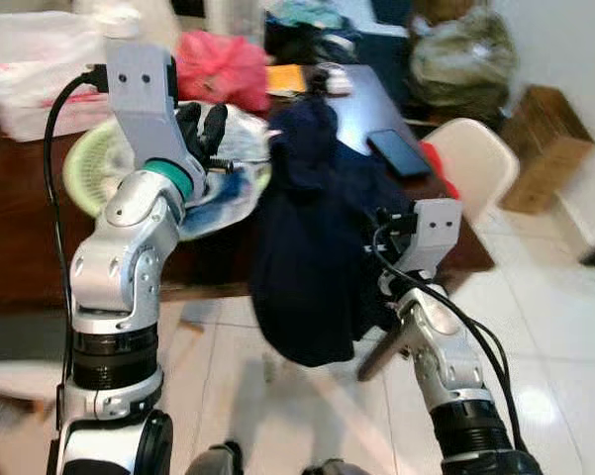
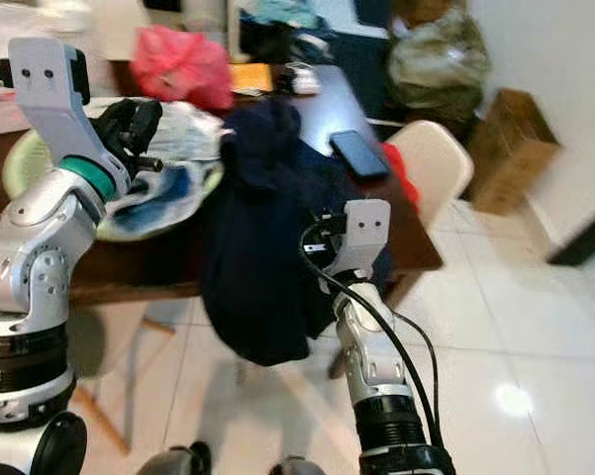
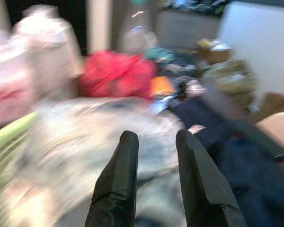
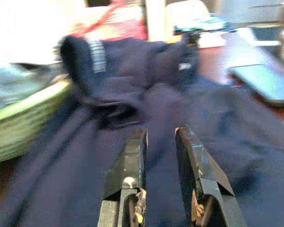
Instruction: Hang hanger
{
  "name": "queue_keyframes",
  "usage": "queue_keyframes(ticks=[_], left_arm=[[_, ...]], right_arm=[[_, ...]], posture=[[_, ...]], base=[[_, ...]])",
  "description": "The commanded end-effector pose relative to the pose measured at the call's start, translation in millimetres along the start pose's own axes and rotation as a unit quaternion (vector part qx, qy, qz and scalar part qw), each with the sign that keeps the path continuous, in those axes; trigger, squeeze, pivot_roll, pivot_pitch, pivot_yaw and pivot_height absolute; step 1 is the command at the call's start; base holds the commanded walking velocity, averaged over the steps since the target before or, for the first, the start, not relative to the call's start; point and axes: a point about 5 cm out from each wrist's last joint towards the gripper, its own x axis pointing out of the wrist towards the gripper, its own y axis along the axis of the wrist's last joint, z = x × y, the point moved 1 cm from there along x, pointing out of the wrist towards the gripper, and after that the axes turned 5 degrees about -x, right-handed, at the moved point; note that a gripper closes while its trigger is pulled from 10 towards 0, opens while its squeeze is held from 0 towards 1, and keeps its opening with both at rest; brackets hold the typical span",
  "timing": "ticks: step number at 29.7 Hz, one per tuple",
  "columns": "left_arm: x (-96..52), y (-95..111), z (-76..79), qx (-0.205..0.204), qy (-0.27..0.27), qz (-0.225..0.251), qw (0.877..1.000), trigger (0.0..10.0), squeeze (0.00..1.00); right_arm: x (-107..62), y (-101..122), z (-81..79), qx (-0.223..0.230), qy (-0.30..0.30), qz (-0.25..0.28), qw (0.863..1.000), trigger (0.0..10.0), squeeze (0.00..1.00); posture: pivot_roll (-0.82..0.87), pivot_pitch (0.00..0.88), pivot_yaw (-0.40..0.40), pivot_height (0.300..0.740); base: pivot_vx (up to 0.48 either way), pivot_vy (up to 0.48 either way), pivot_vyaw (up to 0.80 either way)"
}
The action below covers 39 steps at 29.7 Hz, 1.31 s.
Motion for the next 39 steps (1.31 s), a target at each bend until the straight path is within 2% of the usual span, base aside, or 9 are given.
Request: queue_keyframes(ticks=[1, 11, 20, 27, 28, 30, 31, 34, 39], left_arm=[[0.2, -10, -5.1, -0.001, 0.010, -0.029, 1.000, 10.0, 0.00], [1.2, -12, -36.3, 0.027, 0.067, -0.033, 0.997, 10.0, 0.00], [1.3, -4, -35.2, 0.059, 0.027, -0.009, 0.998, 10.0, 0.00], [1.2, 6, -44.0, 0.083, 0.064, 0.008, 0.994, 10.0, 0.00], [1.4, 6, -44.9, 0.084, 0.067, 0.008, 0.994, 10.0, 1.00], [0.2, 7, -46.6, 0.099, 0.071, 0.003, 0.992, 10.0, 1.00], [-2.3, 7, -47.8, 0.140, 0.075, -0.006, 0.987, 10.0, 1.00], [-4.2, 4, -45.9, 0.185, 0.064, -0.017, 0.980, 10.0, 1.00], [-8.6, 0, -39.6, 0.222, 0.043, -0.036, 0.973, 10.0, 0.98]], right_arm=[[-2.5, -2, 3.7, 0.002, -0.008, -0.006, 1.000, 10.0, 0.00], [-2.8, -3, 1.7, 0.004, -0.006, -0.008, 1.000, 10.0, 0.00], [-3.2, -5, 0.4, 0.006, -0.007, -0.009, 1.000, 10.0, 0.00], [-3.8, -6, -0.2, 0.009, -0.005, -0.012, 1.000, 10.0, 0.00], [-3.9, -7, -0.3, 0.009, -0.005, -0.012, 1.000, 10.0, 0.00], [-3.2, -6, -0.7, 0.009, -0.004, -0.012, 1.000, 10.0, 0.00], [-2.0, -6, -1.1, 0.010, -0.002, -0.012, 1.000, 10.0, 0.00], [-0.7, -6, -2.0, 0.010, 0.000, -0.011, 1.000, 10.0, 0.00], [-0.8, -6, -2.1, 0.010, 0.001, -0.010, 1.000, 10.0, 0.00]], posture=[[0.05, 0.045, -0.009, 0.740], [0.06, 0.045, -0.014, 0.740], [0.07, 0.036, -0.011, 0.740], [0.07, 0.034, -0.015, 0.740], [0.07, 0.034, -0.015, 0.740], [0.08, 0.032, -0.015, 0.740], [0.08, 0.028, -0.017, 0.740], [0.08, 0.025, -0.019, 0.740], [0.08, 0.023, -0.019, 0.740]], base=[[0.000, 0.000, 0.00], [0.000, 0.000, 0.00], [0.000, 0.000, 0.00], [0.000, 0.000, 0.00], [0.000, 0.000, 0.00], [0.000, 0.000, 0.00], [0.000, 0.000, 0.00], [0.000, 0.000, 0.00], [0.000, 0.000, 0.00]])
